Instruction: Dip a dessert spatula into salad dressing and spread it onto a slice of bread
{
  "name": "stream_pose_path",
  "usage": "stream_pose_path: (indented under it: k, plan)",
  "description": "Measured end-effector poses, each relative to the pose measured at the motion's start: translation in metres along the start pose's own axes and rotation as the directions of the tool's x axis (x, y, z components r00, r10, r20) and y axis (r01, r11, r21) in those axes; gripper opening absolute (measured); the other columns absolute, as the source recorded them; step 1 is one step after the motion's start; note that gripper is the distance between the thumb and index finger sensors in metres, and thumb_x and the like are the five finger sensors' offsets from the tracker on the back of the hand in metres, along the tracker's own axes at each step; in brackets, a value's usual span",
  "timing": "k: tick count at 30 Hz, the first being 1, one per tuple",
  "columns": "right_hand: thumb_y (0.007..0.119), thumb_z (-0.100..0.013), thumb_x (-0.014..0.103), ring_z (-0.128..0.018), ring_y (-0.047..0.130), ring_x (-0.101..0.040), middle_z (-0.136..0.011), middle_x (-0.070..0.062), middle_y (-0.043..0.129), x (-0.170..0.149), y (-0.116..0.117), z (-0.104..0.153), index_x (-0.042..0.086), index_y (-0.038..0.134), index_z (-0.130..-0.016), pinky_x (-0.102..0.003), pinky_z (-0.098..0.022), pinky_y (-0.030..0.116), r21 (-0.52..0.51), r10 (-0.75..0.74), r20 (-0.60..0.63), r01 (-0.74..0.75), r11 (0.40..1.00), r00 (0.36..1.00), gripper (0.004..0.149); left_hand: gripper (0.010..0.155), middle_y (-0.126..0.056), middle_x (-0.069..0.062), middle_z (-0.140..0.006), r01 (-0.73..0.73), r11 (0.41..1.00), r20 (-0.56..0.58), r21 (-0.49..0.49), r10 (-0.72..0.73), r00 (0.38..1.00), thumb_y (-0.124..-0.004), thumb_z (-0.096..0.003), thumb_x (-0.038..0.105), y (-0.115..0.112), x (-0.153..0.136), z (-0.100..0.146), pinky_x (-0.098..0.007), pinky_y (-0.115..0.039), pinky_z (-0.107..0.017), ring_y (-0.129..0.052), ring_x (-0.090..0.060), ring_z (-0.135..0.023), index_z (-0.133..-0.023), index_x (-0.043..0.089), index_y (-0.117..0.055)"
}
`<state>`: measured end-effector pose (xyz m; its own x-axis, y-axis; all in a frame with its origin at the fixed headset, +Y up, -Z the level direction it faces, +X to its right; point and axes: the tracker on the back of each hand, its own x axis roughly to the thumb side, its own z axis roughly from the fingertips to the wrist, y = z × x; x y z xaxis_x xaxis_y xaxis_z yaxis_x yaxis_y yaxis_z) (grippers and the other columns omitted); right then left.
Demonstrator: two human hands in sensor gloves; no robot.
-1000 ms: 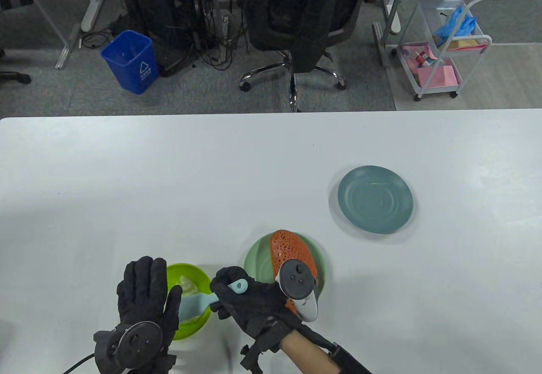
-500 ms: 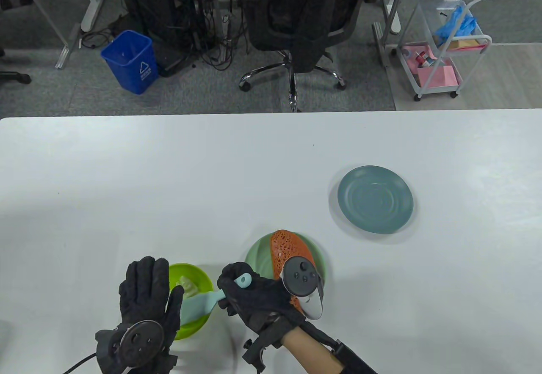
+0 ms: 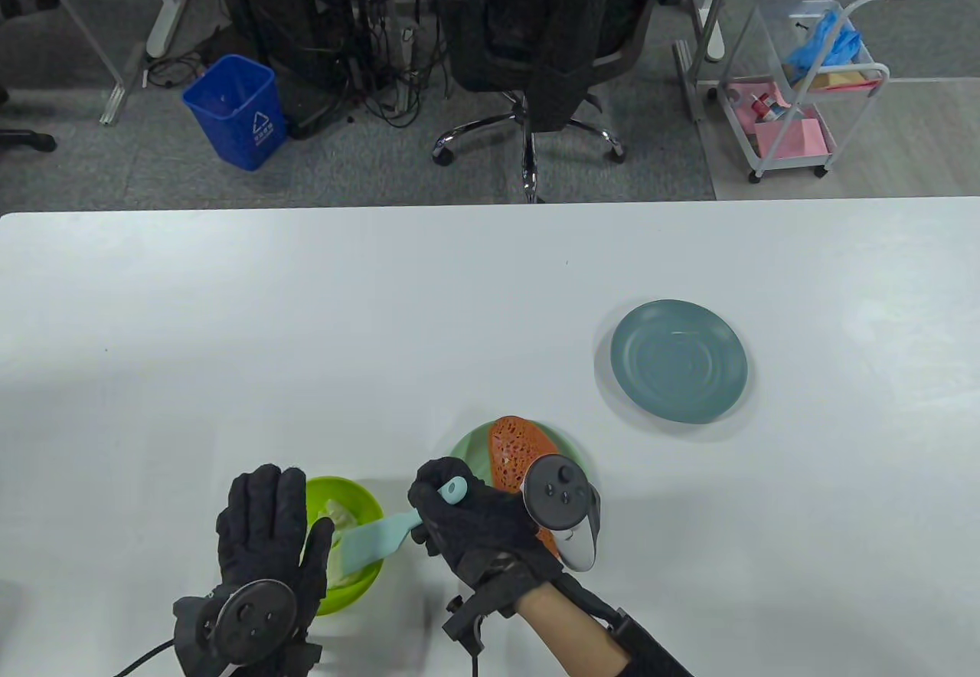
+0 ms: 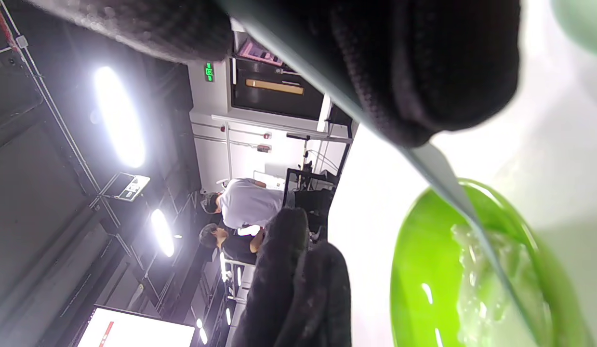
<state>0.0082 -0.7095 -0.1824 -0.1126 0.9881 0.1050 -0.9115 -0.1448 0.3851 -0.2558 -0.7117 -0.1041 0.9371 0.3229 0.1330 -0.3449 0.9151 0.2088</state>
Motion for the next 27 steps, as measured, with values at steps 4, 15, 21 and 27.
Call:
stream_pose_path:
  k: [4,15,21,27]
  plan:
    - [0.074,-0.063,0.037,-0.053,0.093,-0.054,-0.086,-0.033,0.068,0.005,-0.004,0.002,0.008,0.061,-0.093,-0.048,-0.036,0.088,-0.021,0.012,0.017,-0.011,1.000,1.000,0.044,0.067,-0.037,-0.028,-0.121,0.003,1.000,0.002,-0.002,-0.003,1.000,-0.066,-0.0665,0.043,0.000,0.000,0.000,-0.071,-0.042,-0.074,-0.042,-0.057,-0.110,-0.120,0.009,-0.045]
    - [0.074,-0.063,0.038,-0.052,0.095,-0.053,-0.085,-0.033,0.069,-0.001,0.003,0.003,0.008,0.060,-0.093,-0.046,-0.035,0.089,-0.004,-0.087,0.005,0.087,0.996,0.996,0.045,0.067,-0.037,-0.028,-0.121,0.008,1.000,0.004,-0.017,-0.008,1.000,-0.066,-0.0667,0.043,-0.002,0.002,0.000,-0.071,-0.042,-0.074,-0.042,-0.057,-0.110,-0.120,0.009,-0.045]
    - [0.074,-0.062,0.038,-0.051,0.095,-0.053,-0.085,-0.034,0.068,-0.011,0.014,0.001,0.007,0.060,-0.093,-0.045,-0.034,0.090,0.020,-0.050,-0.034,0.051,0.998,0.998,0.045,0.067,-0.037,-0.028,-0.121,0.012,1.000,0.006,-0.024,-0.012,1.000,-0.067,-0.0666,0.043,-0.002,0.002,0.000,-0.071,-0.042,-0.074,-0.042,-0.058,-0.110,-0.120,0.009,-0.045]
    - [0.074,-0.063,0.037,-0.051,0.096,-0.053,-0.084,-0.035,0.068,-0.006,0.012,0.001,0.007,0.060,-0.092,-0.045,-0.033,0.091,0.007,-0.021,-0.041,0.022,1.000,0.999,0.045,0.067,-0.036,-0.028,-0.121,0.013,1.000,0.008,-0.027,-0.012,1.000,-0.067,-0.0666,0.043,-0.003,0.003,-0.001,-0.071,-0.042,-0.074,-0.041,-0.058,-0.109,-0.120,0.009,-0.045]
